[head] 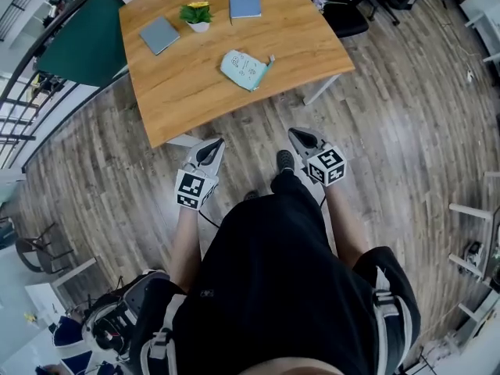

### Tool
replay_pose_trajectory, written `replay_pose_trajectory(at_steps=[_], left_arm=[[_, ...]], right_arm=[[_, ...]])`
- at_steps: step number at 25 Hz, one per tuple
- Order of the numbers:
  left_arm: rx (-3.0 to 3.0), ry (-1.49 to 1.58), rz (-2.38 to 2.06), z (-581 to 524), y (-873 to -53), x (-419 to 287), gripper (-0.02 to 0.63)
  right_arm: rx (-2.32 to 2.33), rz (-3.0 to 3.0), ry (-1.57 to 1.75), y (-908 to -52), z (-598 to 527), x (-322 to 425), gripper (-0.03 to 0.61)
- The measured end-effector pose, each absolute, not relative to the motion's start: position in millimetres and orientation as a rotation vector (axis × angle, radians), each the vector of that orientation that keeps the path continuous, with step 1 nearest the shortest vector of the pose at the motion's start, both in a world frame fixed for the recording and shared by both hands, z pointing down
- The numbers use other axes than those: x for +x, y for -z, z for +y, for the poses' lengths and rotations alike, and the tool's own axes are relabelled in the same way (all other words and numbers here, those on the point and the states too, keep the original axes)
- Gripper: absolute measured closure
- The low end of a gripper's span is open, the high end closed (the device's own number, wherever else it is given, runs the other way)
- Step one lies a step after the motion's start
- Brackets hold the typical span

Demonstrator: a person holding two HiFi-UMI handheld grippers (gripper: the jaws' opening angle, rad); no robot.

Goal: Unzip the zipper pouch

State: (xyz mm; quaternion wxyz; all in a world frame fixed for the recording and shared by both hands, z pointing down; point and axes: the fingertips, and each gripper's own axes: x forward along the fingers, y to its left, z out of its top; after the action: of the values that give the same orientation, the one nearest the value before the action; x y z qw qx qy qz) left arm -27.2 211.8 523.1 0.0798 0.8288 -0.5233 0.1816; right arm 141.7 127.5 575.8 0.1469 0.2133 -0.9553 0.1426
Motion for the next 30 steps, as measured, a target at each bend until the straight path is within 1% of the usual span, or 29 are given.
replay_pose_trajectory(at_steps=[11,30], left_arm=[[2.394,-0.591,-1.609,165,-529,-24,0.612],[2.225,-0.618,-1.745,94,-538,10,0.612]], right_arm=[[0.452,-2.754,-0.432,-585,73,125,0.575],[0.154,-2.727,-0.383,-602,-15,129,0.575]])
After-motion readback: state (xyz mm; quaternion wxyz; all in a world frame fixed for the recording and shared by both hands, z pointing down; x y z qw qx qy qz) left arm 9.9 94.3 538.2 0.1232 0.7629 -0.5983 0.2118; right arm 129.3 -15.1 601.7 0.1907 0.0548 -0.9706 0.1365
